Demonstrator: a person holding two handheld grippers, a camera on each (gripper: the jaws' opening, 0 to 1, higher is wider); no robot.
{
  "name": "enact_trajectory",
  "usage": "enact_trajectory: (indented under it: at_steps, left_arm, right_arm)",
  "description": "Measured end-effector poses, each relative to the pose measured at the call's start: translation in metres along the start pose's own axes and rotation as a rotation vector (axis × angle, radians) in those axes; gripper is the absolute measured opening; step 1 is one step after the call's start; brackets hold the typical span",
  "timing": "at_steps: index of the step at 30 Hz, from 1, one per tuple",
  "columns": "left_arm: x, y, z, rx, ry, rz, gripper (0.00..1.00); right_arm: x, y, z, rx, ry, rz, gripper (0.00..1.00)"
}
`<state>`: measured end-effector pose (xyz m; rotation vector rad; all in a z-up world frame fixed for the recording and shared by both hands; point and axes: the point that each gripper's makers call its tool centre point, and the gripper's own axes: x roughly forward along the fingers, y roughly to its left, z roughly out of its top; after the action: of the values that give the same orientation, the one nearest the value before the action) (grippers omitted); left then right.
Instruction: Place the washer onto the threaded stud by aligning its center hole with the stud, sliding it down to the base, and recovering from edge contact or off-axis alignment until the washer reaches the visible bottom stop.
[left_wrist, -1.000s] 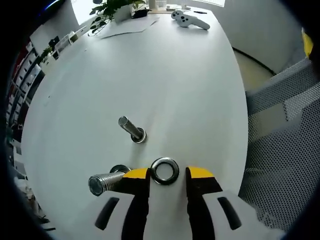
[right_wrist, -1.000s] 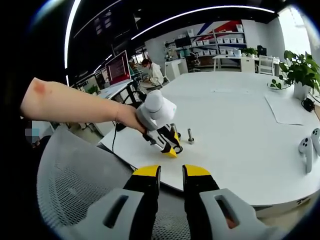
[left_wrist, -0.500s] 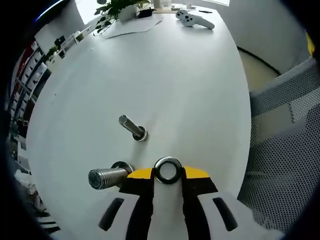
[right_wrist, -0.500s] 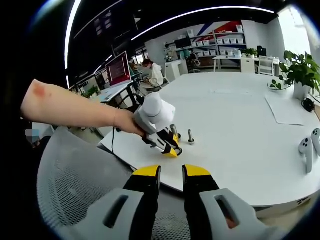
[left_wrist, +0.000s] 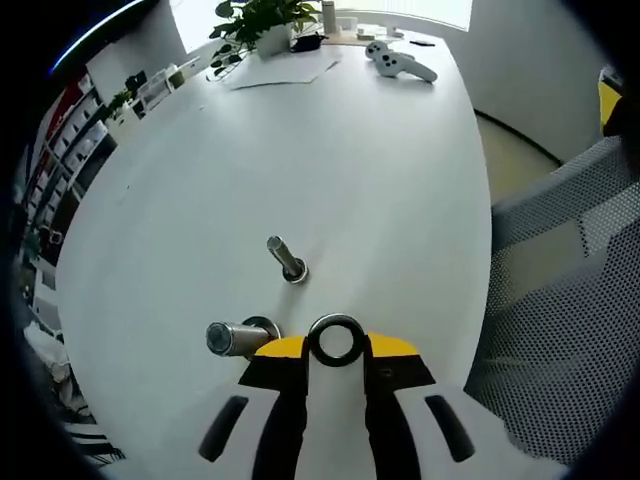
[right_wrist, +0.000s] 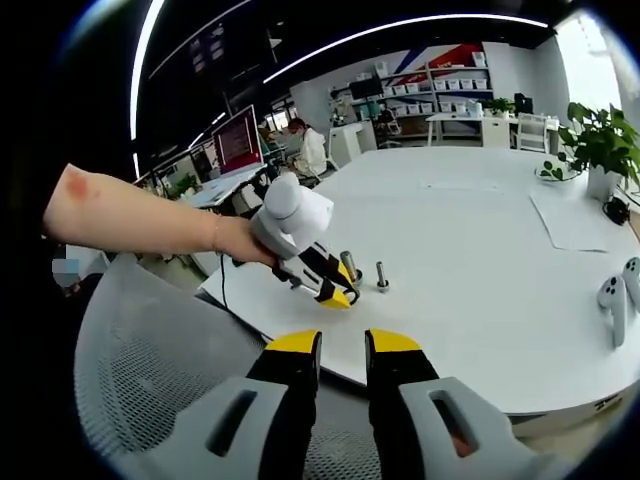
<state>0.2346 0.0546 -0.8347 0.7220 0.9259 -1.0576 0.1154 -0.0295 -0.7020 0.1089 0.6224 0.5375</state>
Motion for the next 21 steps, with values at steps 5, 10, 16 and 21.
enact_trajectory:
  at_steps: [5,10,16,21]
  left_arm:
    - [-0.007,0.001,-0.004,0.000,-0.001,0.003,0.18]
    - [-0.019,0.005,-0.002,0.008,-0.015,0.013,0.18]
    - [-0.029,0.009,0.006,0.016,-0.035,0.027,0.18]
    - [-0.036,0.016,0.012,0.029,-0.043,0.040,0.18]
  right_arm:
    - [0.000,0.000,0.000,0.000,-0.002,-0.001,0.21]
    - [0.000,0.000,0.001,0.000,-0.004,0.000,0.21]
    - [0.000,0.000,0.001,0.001,-0.007,-0.001,0.21]
    - [0.000,0.000,0.002,0.003,-0.013,-0.003,0.21]
